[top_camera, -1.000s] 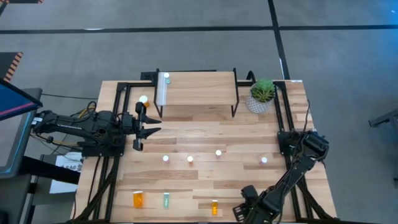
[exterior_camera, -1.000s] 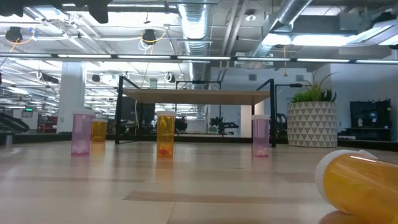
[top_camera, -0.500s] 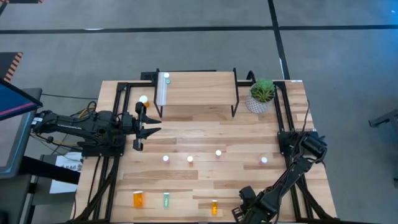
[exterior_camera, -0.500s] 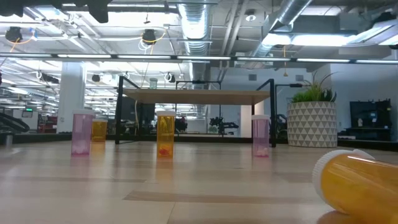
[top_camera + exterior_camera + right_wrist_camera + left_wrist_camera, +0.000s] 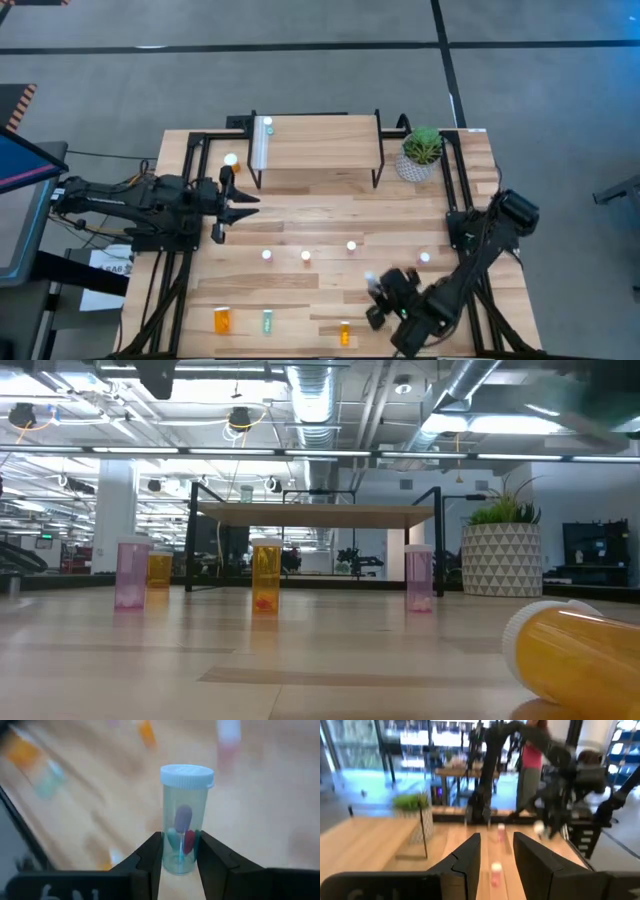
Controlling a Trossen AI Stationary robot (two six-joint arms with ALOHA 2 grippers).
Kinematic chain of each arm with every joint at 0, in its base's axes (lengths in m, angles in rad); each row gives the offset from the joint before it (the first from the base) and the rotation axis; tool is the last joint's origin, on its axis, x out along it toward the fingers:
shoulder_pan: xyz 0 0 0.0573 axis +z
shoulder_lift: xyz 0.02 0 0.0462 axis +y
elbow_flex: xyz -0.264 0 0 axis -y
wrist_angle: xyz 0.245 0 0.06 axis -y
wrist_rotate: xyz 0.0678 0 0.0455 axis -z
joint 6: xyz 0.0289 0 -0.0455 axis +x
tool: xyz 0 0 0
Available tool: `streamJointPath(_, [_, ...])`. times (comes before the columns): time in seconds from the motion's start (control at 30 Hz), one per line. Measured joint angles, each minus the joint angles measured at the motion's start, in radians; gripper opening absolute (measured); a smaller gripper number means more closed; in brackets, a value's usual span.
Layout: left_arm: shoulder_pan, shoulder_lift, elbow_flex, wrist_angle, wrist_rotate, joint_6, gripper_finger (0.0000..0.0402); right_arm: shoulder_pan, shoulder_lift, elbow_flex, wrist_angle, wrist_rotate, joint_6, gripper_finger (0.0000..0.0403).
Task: Pick and place medicine bottles onto shelf by color
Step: Put the right blue pill bottle on the shelf aligned with the other blue pill bottle
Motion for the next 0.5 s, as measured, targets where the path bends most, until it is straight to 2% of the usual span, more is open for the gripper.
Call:
streamJointPath(0.1, [0.000, 0.038, 0.013, -0.032, 0.011, -0.002, 0.0108, -0.064, -0.027, 0.000, 0.050, 0.187, -0.237, 0.0122])
streamJointPath(0.27, [0.000, 0.149, 0.013, 0.103, 0.086, 0.058, 0.0133, -0.187, -0.052, 0.000, 0.191, 0.382, -0.635, 0.0122])
streamJointPath(0.4, [0.000, 0.213, 0.033, 0.150, 0.110, 0.081, 0.0176, -0.285, -0.057, 0.000, 0.334, 0.385, -0.886, 0.0123])
streamJointPath(0.5, [0.000, 0.248, 0.051, 0.141, 0.109, 0.092, 0.0211, -0.349, -0.056, 0.000, 0.473, 0.297, -1.082, 0.0123])
